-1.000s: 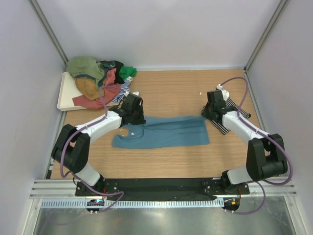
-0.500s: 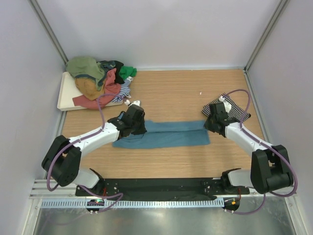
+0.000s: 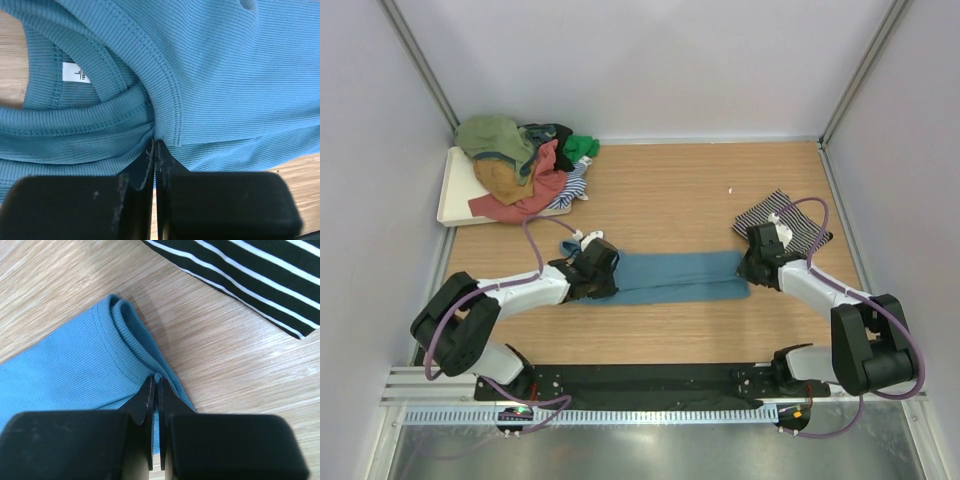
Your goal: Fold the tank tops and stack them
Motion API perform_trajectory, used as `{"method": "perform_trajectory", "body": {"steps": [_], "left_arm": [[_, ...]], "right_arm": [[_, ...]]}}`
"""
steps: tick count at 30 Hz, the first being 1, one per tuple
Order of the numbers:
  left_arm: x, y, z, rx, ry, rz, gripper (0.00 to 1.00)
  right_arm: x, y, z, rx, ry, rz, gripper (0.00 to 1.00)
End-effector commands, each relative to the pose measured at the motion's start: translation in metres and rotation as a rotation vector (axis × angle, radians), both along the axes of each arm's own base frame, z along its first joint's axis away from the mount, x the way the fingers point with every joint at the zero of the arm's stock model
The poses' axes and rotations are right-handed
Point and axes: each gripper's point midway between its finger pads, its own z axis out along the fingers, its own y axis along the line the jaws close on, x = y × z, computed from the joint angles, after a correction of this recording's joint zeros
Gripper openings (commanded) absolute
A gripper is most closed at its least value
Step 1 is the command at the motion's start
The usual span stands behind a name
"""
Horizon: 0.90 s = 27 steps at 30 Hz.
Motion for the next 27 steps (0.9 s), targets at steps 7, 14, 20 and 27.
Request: {"method": "perform_trajectory", "body": {"steps": [7, 14, 20, 27], "left_arm": [[-0.002, 0.002, -0.012, 0.003, 0.010, 0.039, 0.01], [0.006, 0.019, 0.018, 0.075, -0.043, 0.072, 0.22], [0.025, 0.040, 0.066, 0.081, -0.130, 0.145, 0.62], [0.043, 0.074, 0.089, 0.012, -0.156, 0.250, 0.76]], "right_arm": [[-0.007, -0.008, -0.012, -0.029, 0.048, -0.053, 0.05], [-0.014, -0.009, -0.010, -0.026, 0.042, -0.060, 0.08], [-0.016, -0.010, -0.008, -0.029, 0.040, -0.059, 0.08], [-0.014, -0.007, -0.008, -0.017, 0.036, -0.052, 0.08]]}}
